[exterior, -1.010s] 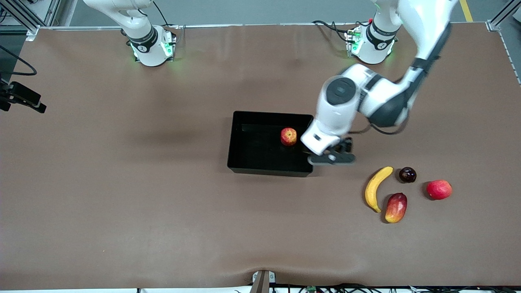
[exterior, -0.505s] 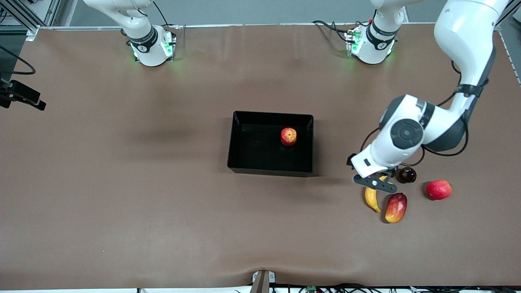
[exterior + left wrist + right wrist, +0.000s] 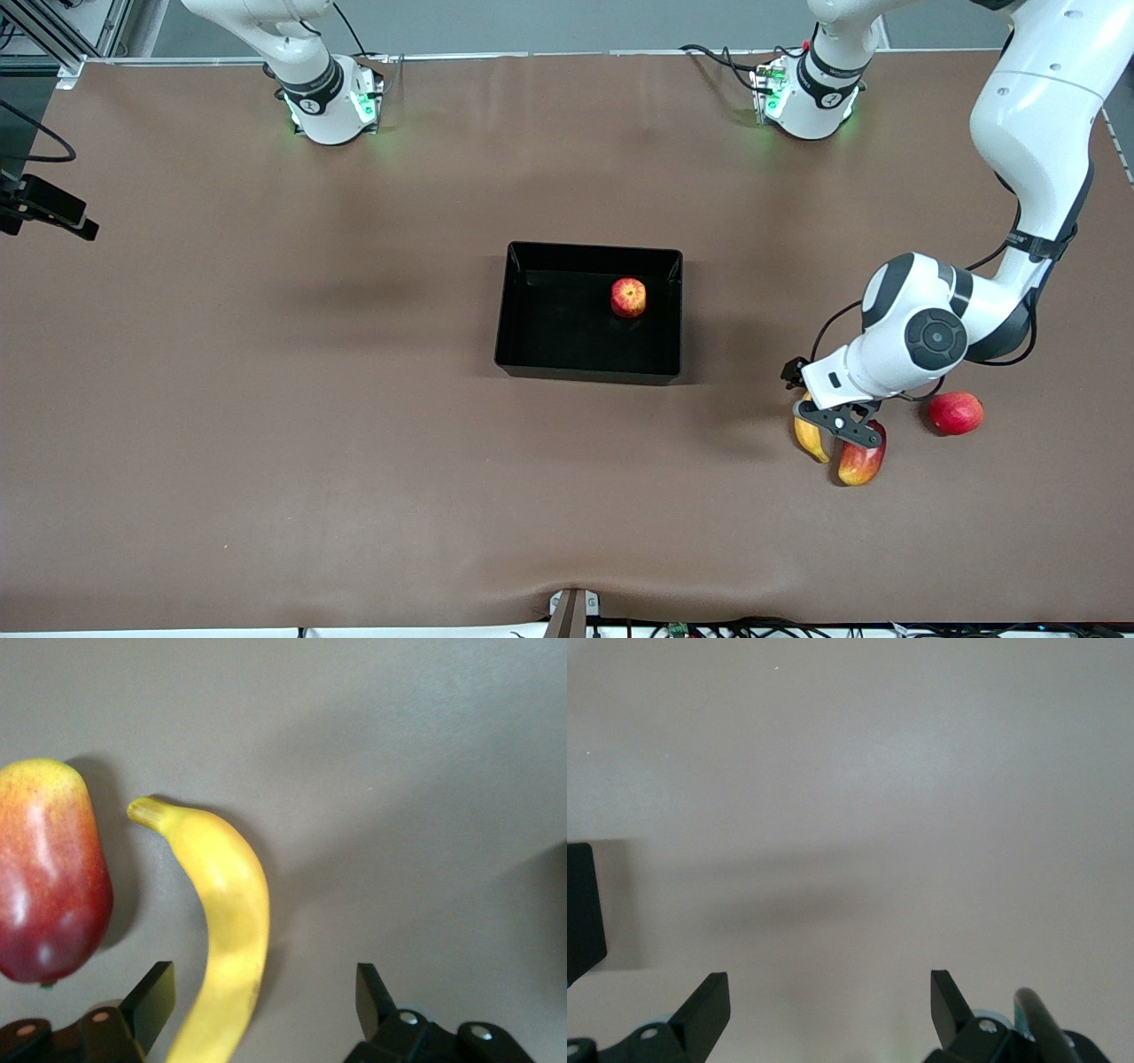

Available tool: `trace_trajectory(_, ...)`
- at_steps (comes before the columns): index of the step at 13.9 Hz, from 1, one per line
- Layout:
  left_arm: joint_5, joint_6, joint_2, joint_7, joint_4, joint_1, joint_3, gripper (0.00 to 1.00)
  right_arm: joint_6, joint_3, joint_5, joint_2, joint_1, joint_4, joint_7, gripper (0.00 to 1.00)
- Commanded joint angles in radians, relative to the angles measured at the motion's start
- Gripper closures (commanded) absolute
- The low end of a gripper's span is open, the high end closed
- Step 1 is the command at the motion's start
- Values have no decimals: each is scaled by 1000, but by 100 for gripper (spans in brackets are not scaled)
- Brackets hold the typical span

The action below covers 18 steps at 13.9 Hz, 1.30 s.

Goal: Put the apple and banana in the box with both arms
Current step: 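Close the left gripper around the middle of the banana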

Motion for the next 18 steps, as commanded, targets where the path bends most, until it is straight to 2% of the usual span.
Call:
trace_trajectory(1,3,47,30,49,9,1,9,15,-12,13,-1,11,-21,25,-11,0)
trace_trajectory(4,54,73,56,51,9,2,13,22,-12,13,-1,11,-23,25,-11,0)
trace_trajectory(6,62,91,70,51,6,-2,48,27,-12,13,-1,11,-23,25,-11,0)
trace_trajectory(8,62,105,81,51,-3,-5,48,39,-12,13,-1,11,-23,25,-11,0)
trace_trajectory(10,62,104,73,36,-14,-8,48,85,-12,13,-1,11,-23,25,-11,0)
trace_trajectory(11,62,101,68,34,-14,-10,48,100,-12,13,-1,11,-23,25,-11,0)
trace_trajectory(14,60,93,39,38,-11,-8,36,100,-12,13,-1,11,-23,25,-11,0)
trace_trajectory(18,46,-98,-43,-10,38,-7,-79,100,-12,13,-1,11,-23,25,-11,0)
